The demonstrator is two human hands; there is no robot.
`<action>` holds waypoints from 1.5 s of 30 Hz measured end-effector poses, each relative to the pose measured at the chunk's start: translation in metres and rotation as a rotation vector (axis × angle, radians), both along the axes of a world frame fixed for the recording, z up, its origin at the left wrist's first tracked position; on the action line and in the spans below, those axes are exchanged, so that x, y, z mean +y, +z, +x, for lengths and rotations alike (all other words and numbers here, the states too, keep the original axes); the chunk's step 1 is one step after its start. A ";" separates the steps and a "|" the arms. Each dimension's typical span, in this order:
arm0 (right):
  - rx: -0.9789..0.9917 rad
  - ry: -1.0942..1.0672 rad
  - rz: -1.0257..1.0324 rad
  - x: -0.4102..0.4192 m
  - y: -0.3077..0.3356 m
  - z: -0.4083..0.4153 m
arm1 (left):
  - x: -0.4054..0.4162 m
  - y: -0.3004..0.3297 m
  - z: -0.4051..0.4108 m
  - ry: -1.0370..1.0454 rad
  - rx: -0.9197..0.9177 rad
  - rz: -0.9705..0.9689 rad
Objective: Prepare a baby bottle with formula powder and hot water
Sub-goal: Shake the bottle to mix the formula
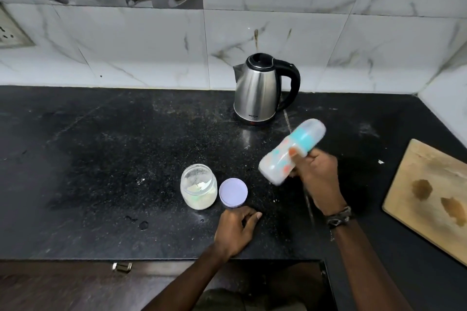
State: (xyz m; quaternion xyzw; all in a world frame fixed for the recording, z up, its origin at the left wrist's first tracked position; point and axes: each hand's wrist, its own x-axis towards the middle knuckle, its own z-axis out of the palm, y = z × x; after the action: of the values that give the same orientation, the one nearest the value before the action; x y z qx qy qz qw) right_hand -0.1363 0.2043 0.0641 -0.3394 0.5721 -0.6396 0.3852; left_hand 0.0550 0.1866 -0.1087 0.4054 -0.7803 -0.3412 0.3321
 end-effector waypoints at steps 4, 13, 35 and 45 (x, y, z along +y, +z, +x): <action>0.063 0.184 0.024 0.005 -0.008 0.003 | 0.003 -0.003 0.003 -0.006 0.006 0.002; -0.026 0.193 0.048 0.004 -0.002 0.002 | 0.000 -0.002 0.001 0.001 0.009 -0.002; -0.148 -0.025 0.071 -0.003 -0.016 0.000 | 0.000 0.003 0.000 -0.011 -0.004 0.021; 0.282 0.118 0.137 -0.029 -0.026 -0.006 | -0.004 0.015 -0.007 -0.044 0.011 0.243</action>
State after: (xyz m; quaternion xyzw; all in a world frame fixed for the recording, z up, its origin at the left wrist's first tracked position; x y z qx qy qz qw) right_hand -0.1426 0.1751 0.0382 -0.4316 0.6418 -0.5216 0.3603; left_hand 0.0482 0.1822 -0.0938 0.4235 -0.7402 -0.4426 0.2774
